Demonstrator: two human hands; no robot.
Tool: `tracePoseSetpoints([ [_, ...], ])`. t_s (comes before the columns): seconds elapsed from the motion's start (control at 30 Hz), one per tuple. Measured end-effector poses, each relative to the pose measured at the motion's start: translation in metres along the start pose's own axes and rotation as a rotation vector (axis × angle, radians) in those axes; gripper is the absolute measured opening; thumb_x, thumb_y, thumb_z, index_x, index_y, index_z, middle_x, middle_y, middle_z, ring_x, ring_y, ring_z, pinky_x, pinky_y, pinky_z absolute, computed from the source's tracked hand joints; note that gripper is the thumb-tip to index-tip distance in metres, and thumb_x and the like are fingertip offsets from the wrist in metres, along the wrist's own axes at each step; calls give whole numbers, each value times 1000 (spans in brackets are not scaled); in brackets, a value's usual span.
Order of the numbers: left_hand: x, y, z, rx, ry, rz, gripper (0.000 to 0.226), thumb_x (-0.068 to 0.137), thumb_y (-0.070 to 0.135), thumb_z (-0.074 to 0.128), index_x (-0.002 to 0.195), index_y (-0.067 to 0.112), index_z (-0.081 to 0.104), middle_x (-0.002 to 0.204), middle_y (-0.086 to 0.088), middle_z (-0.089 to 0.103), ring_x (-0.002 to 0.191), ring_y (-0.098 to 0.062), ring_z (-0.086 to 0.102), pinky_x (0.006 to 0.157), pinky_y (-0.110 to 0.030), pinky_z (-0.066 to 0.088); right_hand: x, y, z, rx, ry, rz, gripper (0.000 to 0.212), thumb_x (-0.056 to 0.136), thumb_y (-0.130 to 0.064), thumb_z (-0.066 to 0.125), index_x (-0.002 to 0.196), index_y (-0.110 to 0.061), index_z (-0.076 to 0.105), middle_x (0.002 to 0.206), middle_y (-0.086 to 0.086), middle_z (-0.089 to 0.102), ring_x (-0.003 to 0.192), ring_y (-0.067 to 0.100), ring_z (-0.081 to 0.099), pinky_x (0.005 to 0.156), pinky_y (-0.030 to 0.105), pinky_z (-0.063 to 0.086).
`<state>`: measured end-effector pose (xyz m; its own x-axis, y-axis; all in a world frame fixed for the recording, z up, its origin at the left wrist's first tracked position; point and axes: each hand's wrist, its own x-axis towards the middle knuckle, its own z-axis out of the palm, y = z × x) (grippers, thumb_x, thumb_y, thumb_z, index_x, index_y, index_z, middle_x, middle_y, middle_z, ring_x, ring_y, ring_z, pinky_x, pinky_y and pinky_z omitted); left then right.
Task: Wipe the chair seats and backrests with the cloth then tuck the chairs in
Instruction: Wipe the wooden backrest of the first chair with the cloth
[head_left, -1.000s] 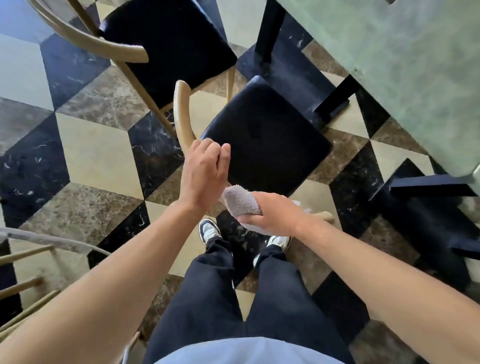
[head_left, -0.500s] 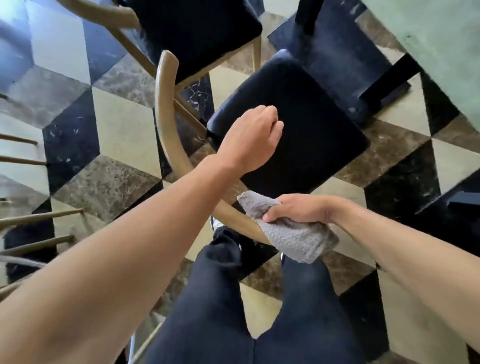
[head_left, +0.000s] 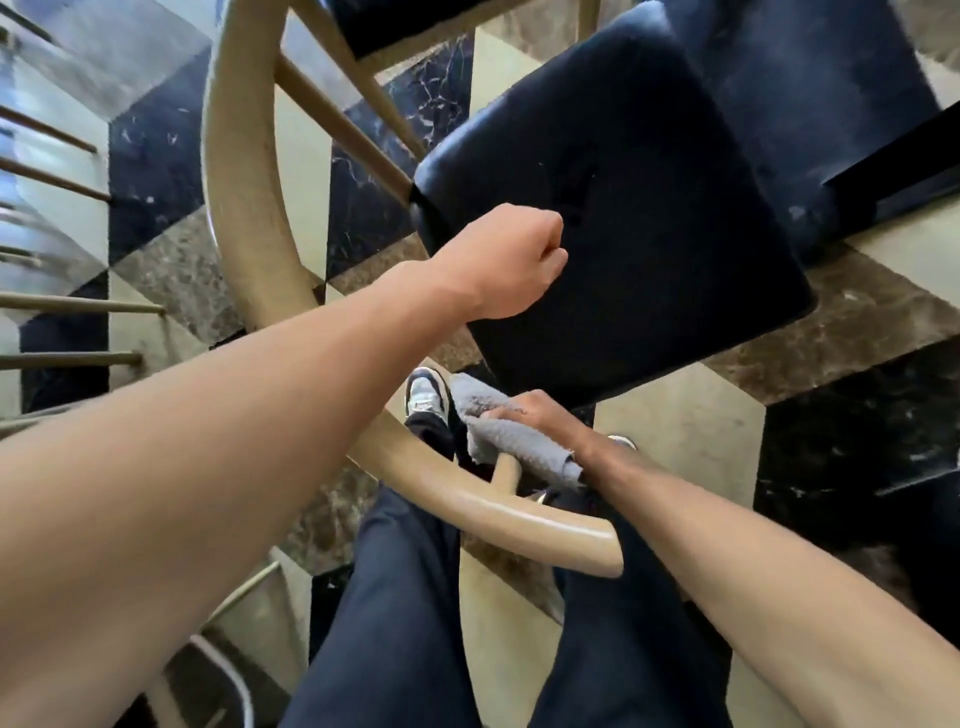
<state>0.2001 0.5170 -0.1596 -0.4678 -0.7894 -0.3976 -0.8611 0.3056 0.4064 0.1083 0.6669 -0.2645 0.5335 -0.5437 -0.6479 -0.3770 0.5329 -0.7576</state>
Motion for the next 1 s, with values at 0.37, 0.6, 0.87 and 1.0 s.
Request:
tracePoseSetpoints([
  [0.37, 5, -26, -14, 78, -137, -143, 20, 99, 30, 49, 98, 14, 61, 91, 0, 59, 82, -22, 54, 66, -31, 36, 9, -5, 5, -14, -64, 161, 37, 94, -38, 63, 63, -18, 63, 69, 0, 59, 77, 20, 56, 70, 35, 43],
  [0.6, 12, -19, -14, 30, -244, -196, 30, 99, 32, 48, 90, 9, 66, 80, -4, 64, 76, -25, 60, 59, -31, 39, -81, -61, 1, 264, -247, -53, 30, 79, -48, 55, 53, -34, 51, 54, -20, 45, 53, -2, 41, 54, 12, 32],
  [0.87, 12, -31, -14, 34, -255, -215, 25, 97, 31, 49, 96, 13, 67, 85, -3, 65, 76, -22, 60, 61, -30, 42, 16, 9, 4, 63, 3, 192, 36, 93, -38, 62, 73, -8, 66, 73, 3, 59, 79, 16, 56, 70, 36, 46],
  [1.0, 4, -40, -16, 127, -351, -214, 26, 97, 29, 49, 94, 12, 67, 85, -6, 68, 73, -22, 61, 61, -31, 46, 36, 18, 0, -93, -42, 367, 43, 95, -49, 53, 99, -10, 70, 98, 10, 68, 92, 24, 60, 75, 30, 44],
])
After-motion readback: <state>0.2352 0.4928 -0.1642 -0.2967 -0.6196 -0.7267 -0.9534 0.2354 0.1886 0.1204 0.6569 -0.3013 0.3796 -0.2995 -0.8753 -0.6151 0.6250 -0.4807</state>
